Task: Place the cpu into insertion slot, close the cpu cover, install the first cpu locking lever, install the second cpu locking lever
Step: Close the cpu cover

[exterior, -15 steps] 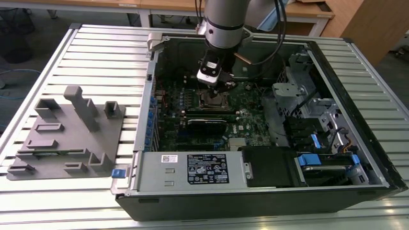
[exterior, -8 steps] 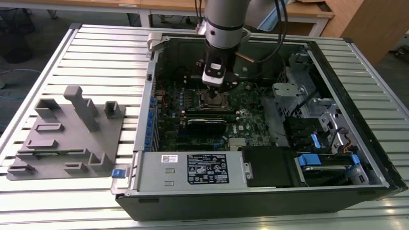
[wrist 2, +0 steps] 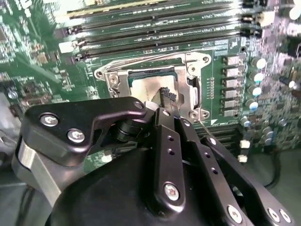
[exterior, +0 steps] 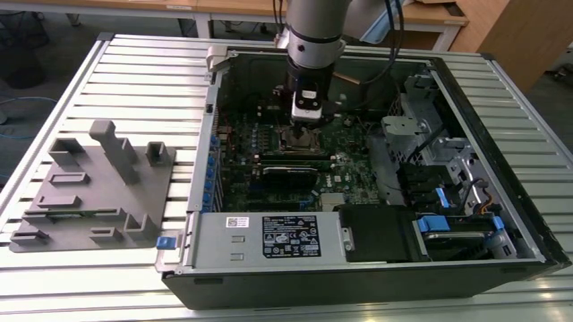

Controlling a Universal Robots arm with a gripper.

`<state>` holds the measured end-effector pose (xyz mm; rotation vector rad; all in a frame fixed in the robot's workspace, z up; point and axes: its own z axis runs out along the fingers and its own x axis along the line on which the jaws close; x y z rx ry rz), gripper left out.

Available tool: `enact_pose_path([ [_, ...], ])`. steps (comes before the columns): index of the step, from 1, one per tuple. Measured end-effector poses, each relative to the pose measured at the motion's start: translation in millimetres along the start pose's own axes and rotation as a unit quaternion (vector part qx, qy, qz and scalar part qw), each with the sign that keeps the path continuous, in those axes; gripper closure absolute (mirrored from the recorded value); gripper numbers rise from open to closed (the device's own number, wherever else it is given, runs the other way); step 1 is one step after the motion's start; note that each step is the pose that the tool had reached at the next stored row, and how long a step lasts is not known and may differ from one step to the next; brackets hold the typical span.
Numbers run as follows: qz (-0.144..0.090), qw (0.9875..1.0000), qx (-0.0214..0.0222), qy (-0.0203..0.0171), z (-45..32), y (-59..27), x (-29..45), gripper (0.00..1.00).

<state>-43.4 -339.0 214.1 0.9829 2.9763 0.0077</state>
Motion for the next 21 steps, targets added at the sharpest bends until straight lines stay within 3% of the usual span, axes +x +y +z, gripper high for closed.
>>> enact_pose_path([
  [5,-0.046,0.9990,-0.0003,0.0003,0.4,0.0,0.0,0.89],
  [10,-0.090,0.9959,-0.0005,0.0006,0.9,0.0,0.0,0.89],
  [16,-0.145,0.9895,-0.0008,0.0010,1.6,0.0,0.0,0.89],
  [21,-0.190,0.9819,-0.0010,0.0013,2.3,0.0,0.0,0.89],
])
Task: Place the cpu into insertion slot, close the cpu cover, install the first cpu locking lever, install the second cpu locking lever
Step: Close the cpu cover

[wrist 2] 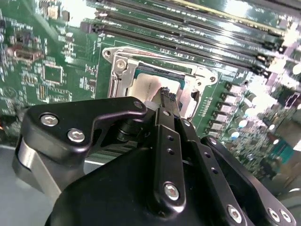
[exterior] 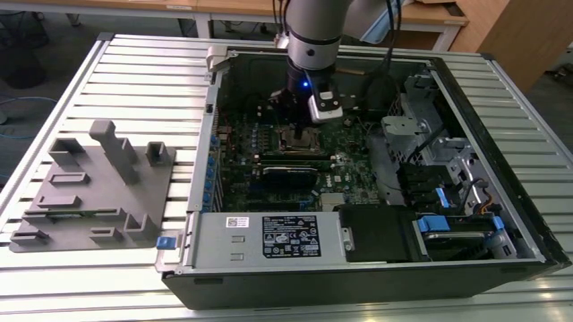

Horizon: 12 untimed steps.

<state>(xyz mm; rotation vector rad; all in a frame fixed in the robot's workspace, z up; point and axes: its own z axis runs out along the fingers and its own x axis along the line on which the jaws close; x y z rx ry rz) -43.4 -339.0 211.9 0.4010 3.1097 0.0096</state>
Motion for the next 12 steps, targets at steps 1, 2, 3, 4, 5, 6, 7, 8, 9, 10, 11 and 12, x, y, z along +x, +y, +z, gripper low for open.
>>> enact_pose_path([
  [1,-0.009,1.0000,-0.0001,0.0001,0.2,0.0,0.0,0.89],
  [2,-0.018,0.9998,-0.0001,0.0001,0.3,0.0,0.0,0.89],
  [3,-0.027,0.9996,-0.0002,0.0002,0.4,0.0,0.0,0.89],
  [4,-0.037,0.9993,-0.0002,0.0003,0.5,0.0,0.0,0.89],
  [5,-0.046,0.9990,-0.0003,0.0003,0.6,0.0,0.0,0.89],
  [6,-0.055,0.9985,-0.0003,0.0004,0.8,0.0,0.0,0.89],
  [7,-0.064,0.9980,-0.0004,0.0004,0.9,0.0,0.0,0.89],
  [8,-0.073,0.9974,-0.0004,0.0005,1.0,0.0,0.0,0.89],
  [9,-0.082,0.9967,-0.0005,0.0006,1.2,0.0,0.0,0.89],
  [10,-0.091,0.9959,-0.0005,0.0006,1.3,0.0,0.0,0.89],
  [11,-0.100,0.9949,-0.0006,0.0007,1.5,0.0,0.0,0.89],
  [12,-0.109,0.9940,-0.0006,0.0007,1.6,0.0,0.0,0.89],
])
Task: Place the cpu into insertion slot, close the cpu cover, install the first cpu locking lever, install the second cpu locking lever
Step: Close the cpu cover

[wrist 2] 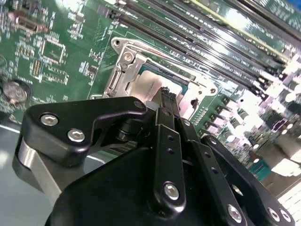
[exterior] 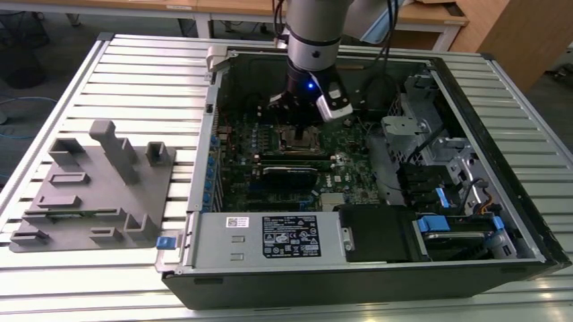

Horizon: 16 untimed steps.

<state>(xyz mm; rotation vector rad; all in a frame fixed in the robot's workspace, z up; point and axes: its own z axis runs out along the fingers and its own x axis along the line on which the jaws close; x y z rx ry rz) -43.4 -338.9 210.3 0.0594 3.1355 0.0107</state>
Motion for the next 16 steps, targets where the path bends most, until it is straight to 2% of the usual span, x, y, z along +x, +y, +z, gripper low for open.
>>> enact_pose_path([
  [3,-0.025,0.9997,-0.0001,0.0002,0.3,0.0,0.0,0.89],
  [4,-0.027,0.9996,-0.0001,0.0002,0.3,0.0,0.0,0.89],
  [11,-0.027,0.9996,-0.0002,0.0001,0.8,0.5,0.3,0.89],
  [16,-0.027,0.9996,-0.0002,0.0001,1.3,4.1,3.7,0.89],
])
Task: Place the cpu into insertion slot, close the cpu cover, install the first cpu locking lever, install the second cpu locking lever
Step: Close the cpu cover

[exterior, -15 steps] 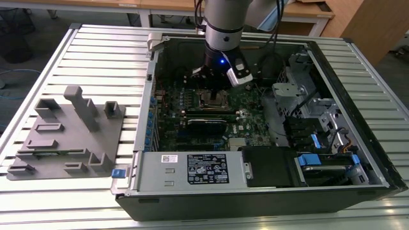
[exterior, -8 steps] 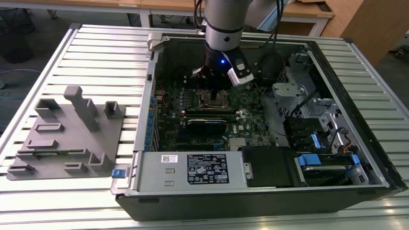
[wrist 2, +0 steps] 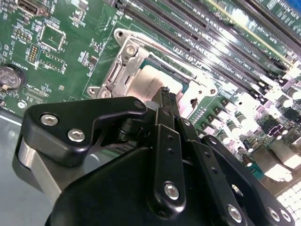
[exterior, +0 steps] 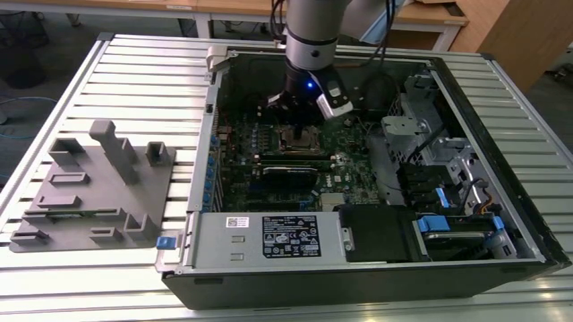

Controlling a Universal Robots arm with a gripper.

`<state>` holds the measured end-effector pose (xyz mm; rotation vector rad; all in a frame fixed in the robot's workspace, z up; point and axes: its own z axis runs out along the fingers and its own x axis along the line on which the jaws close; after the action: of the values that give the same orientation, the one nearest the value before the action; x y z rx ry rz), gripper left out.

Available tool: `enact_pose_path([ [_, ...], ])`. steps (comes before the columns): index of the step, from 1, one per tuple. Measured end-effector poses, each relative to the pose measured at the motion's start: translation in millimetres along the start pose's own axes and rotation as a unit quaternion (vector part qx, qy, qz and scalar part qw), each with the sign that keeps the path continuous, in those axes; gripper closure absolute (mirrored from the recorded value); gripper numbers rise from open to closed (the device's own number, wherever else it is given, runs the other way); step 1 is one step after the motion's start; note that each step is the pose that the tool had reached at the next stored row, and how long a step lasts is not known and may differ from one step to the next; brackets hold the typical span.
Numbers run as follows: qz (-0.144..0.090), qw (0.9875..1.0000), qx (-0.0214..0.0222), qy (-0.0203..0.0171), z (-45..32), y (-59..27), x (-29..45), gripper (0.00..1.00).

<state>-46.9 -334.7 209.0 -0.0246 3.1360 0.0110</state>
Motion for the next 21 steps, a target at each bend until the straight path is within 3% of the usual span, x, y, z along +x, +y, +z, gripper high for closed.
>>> enact_pose_path([
  [10,0.000,1.0000,0.0000,0.0000,1.5,2.7,16.9,0.89],
  [21,0.000,1.0000,0.0001,0.0001,5.8,2.6,20.4,0.89],
])
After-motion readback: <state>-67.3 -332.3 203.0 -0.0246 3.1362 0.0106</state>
